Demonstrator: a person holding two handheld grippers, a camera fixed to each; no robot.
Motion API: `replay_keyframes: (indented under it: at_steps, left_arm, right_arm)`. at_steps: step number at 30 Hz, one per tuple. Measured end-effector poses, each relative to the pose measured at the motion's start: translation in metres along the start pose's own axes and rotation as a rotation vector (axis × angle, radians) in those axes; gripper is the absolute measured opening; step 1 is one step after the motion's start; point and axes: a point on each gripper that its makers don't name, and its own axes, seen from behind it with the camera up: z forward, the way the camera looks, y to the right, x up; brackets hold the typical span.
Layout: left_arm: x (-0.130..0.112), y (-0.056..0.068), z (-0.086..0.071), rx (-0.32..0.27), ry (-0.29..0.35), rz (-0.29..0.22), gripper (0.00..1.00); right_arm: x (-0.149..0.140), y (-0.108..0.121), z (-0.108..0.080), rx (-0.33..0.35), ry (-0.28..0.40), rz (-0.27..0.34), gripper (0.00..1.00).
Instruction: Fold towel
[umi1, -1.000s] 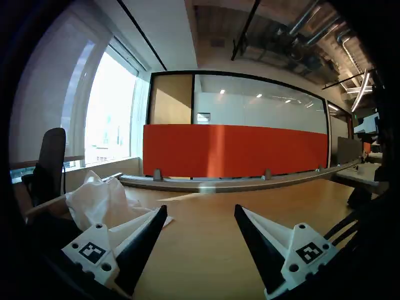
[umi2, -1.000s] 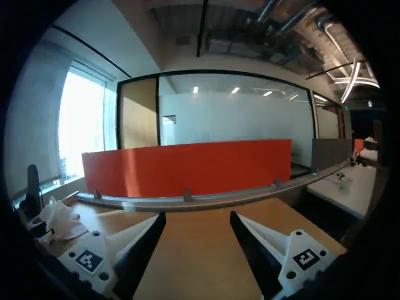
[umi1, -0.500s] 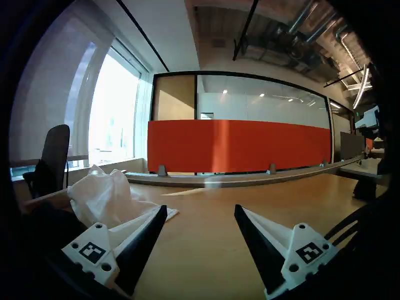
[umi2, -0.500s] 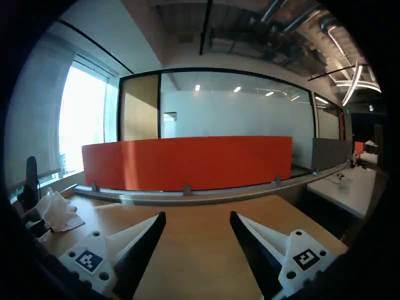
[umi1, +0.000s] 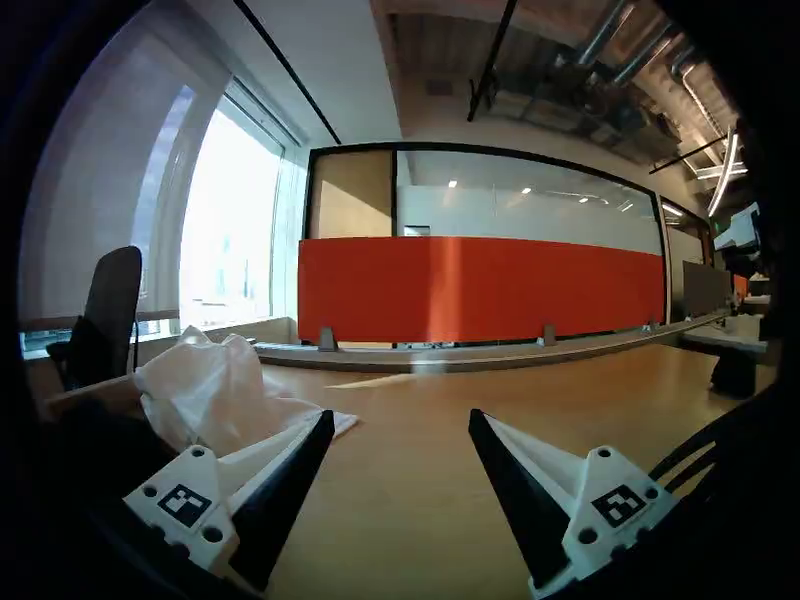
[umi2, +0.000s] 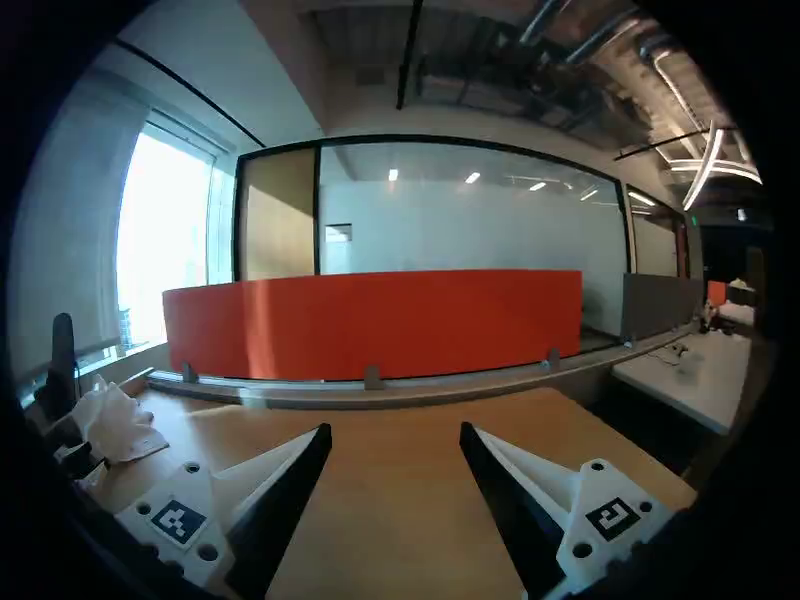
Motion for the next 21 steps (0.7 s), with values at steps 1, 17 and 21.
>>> replay_keyframes:
  at_steps: [1, 17, 21]
  left_arm:
    - [-0.0003, -0.0002, 0.0002, 0.0, -0.001, 0.001, 1.0]
    - [-0.0012, -0.0026, 0.0011, 0.019, -0.003, 0.006, 1.0]
    - [-0.0026, -0.0024, 0.0013, 0.02, -0.004, 0.006, 1.0]
  right_arm:
    - [-0.0008, 0.0002, 0.0, -0.001, -0.001, -0.001, 0.99]
    - [-0.0033, 0.0035, 0.0021, -0.004, -0.006, 0.004, 0.99]
    - [0.0003, 0.0047, 0.0022, 0.0, 0.0, 0.004, 0.99]
